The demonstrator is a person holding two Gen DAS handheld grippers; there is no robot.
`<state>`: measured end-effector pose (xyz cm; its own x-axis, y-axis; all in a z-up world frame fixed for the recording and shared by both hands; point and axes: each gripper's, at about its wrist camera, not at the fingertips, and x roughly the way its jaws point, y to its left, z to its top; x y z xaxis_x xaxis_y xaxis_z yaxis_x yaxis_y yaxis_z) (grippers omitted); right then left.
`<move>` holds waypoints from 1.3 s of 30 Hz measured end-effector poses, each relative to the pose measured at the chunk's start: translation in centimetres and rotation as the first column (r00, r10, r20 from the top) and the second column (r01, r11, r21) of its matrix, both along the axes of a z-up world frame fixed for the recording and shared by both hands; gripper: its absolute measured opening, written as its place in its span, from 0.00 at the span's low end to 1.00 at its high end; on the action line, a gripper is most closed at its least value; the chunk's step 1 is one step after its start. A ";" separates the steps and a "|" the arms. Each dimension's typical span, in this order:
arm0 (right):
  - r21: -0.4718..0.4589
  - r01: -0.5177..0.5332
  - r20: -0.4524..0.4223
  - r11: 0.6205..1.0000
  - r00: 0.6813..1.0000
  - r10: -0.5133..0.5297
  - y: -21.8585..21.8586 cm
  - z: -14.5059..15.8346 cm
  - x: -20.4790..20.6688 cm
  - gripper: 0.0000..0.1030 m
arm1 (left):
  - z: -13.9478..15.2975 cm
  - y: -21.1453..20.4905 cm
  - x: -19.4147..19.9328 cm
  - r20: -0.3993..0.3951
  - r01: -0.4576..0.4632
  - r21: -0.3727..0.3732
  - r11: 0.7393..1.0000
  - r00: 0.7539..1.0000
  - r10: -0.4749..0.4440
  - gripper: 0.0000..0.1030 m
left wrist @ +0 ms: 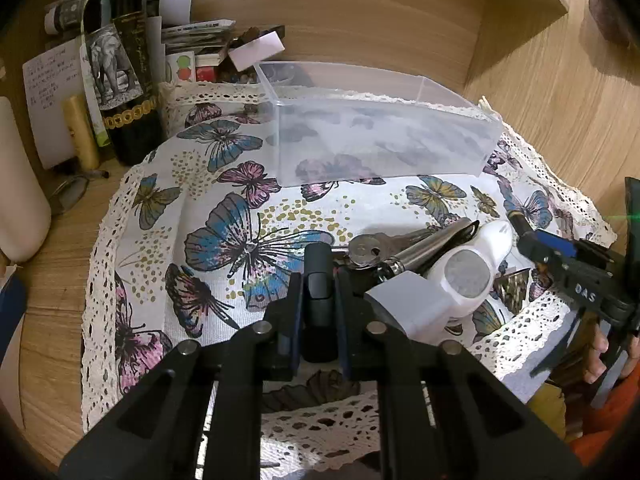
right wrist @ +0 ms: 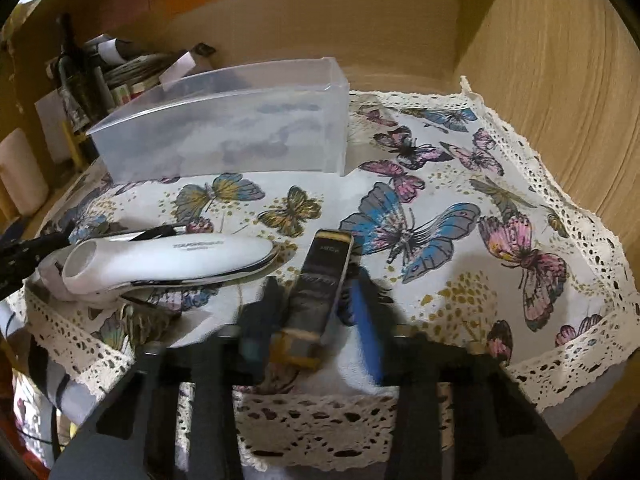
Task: Organize rigid objects
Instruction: 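Grasp the black-and-gold lighter with the right tool while the left tool grasps a small black piece, then lower the lighter into the clear box with the right tool while the left drops the black piece in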
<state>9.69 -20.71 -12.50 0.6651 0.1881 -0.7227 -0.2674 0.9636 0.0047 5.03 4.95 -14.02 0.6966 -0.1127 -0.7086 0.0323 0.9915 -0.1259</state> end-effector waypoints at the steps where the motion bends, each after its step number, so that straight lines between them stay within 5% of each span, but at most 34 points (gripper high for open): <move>1: 0.006 -0.001 -0.002 1.000 1.000 0.001 -0.1 0.0 0.1 0.21 | 0.1 0.1 0.0 0.001 -0.005 -0.005 1.000 1.000 0.005 0.13; 9: 0.067 0.001 0.038 0.998 0.999 -0.004 -1.0 2.2 0.5 0.21 | 2.5 1.4 0.1 0.040 -0.032 -0.024 0.999 0.999 0.033 0.13; 26: 0.118 -0.133 0.359 0.984 0.929 0.083 1.5 14.5 2.8 0.21 | 13.4 3.2 4.2 0.225 -0.042 -0.047 0.998 0.973 0.051 0.13; 39: 0.071 -0.214 0.263 0.974 0.946 0.188 7.1 12.8 10.0 0.21 | 12.0 0.8 12.7 0.111 0.006 0.018 1.000 0.994 -0.008 0.13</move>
